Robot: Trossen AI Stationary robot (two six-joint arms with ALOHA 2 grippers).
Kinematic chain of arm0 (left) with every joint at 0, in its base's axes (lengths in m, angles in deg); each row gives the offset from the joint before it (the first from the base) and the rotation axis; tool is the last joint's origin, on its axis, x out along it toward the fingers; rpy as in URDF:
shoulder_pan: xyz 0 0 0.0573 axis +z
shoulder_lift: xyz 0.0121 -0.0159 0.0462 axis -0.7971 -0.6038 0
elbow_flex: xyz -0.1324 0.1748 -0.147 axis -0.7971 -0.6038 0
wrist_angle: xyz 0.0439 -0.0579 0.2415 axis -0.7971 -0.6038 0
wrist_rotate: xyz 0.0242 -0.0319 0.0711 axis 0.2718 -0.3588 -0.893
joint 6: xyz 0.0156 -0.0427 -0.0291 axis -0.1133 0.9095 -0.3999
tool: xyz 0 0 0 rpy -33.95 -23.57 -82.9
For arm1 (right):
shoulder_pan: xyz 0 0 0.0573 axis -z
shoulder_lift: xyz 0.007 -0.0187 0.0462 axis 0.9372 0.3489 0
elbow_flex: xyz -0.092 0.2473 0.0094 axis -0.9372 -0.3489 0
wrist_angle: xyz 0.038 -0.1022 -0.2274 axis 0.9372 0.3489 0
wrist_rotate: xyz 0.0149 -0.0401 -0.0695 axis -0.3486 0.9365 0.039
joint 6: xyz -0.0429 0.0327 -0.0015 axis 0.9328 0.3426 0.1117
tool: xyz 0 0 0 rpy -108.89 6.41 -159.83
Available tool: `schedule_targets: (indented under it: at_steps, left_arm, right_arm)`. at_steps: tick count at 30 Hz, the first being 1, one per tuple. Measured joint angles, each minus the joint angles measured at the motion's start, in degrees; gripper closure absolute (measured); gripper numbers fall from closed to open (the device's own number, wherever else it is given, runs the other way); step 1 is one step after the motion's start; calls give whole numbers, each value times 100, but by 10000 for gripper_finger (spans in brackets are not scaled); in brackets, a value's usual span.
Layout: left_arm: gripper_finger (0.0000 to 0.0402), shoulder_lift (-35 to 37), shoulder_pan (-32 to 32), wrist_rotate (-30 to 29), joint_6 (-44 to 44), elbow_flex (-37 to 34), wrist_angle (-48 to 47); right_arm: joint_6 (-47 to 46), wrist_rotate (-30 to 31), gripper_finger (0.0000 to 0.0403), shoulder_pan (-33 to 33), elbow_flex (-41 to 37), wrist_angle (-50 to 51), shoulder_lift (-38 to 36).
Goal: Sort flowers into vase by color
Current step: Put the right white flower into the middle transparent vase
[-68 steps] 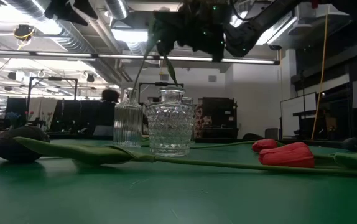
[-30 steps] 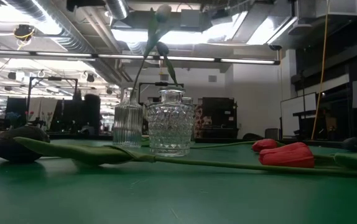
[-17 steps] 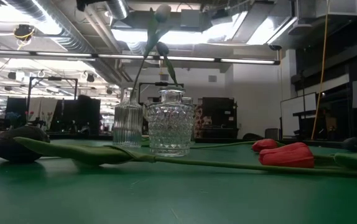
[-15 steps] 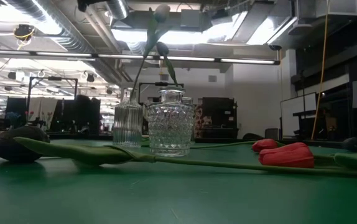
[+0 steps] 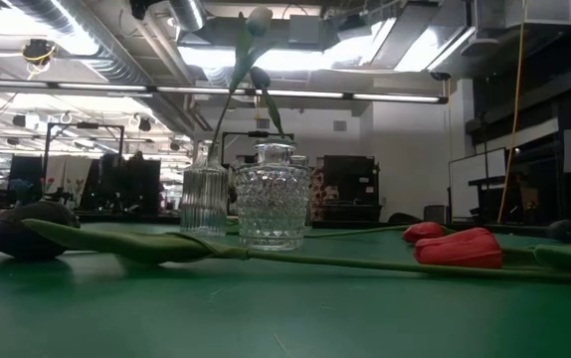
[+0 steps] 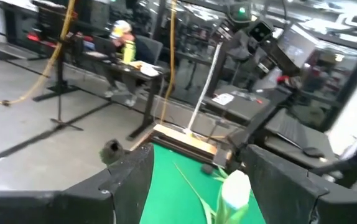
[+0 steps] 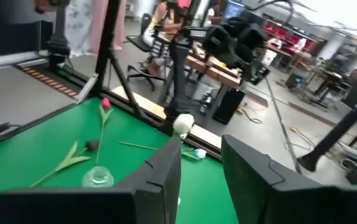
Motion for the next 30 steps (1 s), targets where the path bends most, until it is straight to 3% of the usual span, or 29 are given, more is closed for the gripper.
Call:
schedule_targets:
  at_steps: [4, 8, 15, 22, 30]
  left_arm:
    - [153, -176, 2, 31, -57, -2, 41]
    - [153, -373, 2, 147, 129, 0, 299]
    - [153, -569, 9, 333, 245, 0, 747]
    - [153, -571, 42, 335, 145, -1, 734]
    - [153, -571, 240, 686, 425, -2, 712]
  right_arm:
    - [285, -117, 288, 225, -2, 316, 29]
    - [837, -922, 288, 666, 4, 586, 16]
    - [1979, -1710, 288, 1346, 2, 1755, 142]
    - [3421, -1749, 288, 1497, -488, 2957, 109]
    - [3542, -1752, 288, 1497, -1793, 3123, 53]
